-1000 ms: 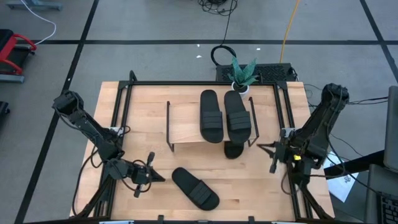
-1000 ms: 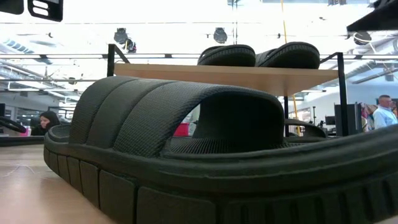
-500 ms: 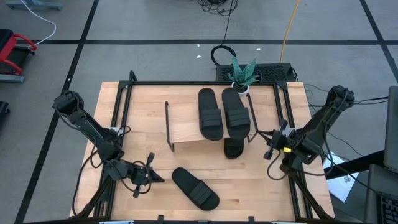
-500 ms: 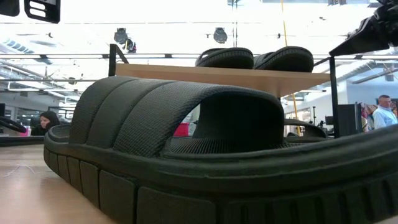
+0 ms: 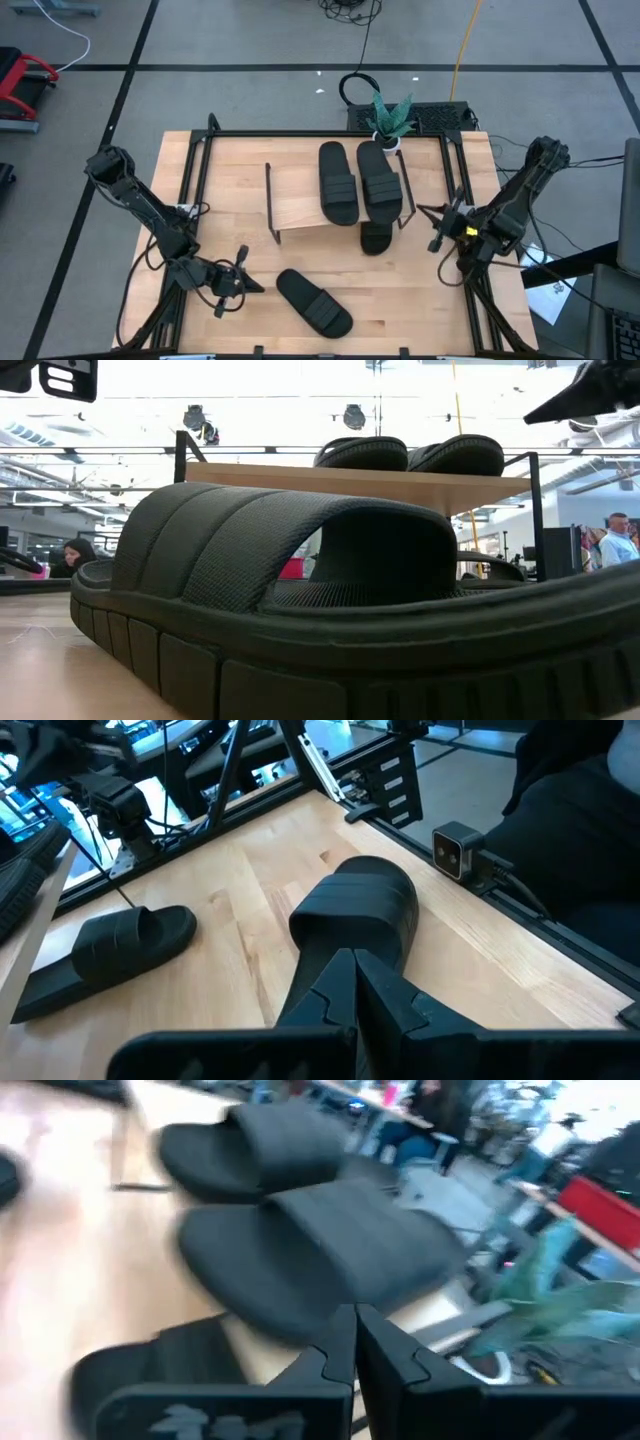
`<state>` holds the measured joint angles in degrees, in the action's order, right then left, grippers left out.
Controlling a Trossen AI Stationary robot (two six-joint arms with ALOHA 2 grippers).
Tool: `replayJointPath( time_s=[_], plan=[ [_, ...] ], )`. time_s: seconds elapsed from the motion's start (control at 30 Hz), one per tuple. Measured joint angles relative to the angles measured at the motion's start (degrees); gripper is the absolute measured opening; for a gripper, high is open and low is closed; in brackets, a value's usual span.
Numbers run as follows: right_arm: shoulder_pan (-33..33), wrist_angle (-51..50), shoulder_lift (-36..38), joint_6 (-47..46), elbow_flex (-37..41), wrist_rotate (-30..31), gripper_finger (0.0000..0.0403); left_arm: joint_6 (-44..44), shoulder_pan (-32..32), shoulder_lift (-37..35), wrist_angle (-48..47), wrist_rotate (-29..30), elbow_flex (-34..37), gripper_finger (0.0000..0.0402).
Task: Pick and place slides into the shelf
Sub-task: Adjust the shelf
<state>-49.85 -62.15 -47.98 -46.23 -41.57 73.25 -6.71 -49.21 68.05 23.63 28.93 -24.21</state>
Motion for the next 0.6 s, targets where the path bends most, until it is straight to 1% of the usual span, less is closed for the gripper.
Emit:
replayJointPath(
  time_s=[0.07,0.2,0.3,0.47,0.6],
  plan=[
    [1.92,-2.42,1.16,-1.99,0.01,0.23,0.0,0.04,0.0,0.0,-0.01,-0.02,0.0,0.0005],
    [6.04,-3.16,2.42,-3.49,0.01,-0.53,0.0,0.18,0.0,0.0,-0.04,-0.17,0.0,0.0005],
    [9.17,-2.97,2.31,-4.19,0.01,-3.04,0.0,0.02,0.0,0.0,-0.39,-0.16,0.0,0.0005],
    [14.18,-2.83,2.28,-8.58,0.03,-9.26,0.0,-0.01,0.0,0.0,-0.81,-0.15,0.0,0.0005],
    [16.88,-2.63,2.28,-8.31,0.03,-12.79,0.0,0.53,0.0,0.0,-1.28,-0.15,0.0,0.0005]
  ],
)
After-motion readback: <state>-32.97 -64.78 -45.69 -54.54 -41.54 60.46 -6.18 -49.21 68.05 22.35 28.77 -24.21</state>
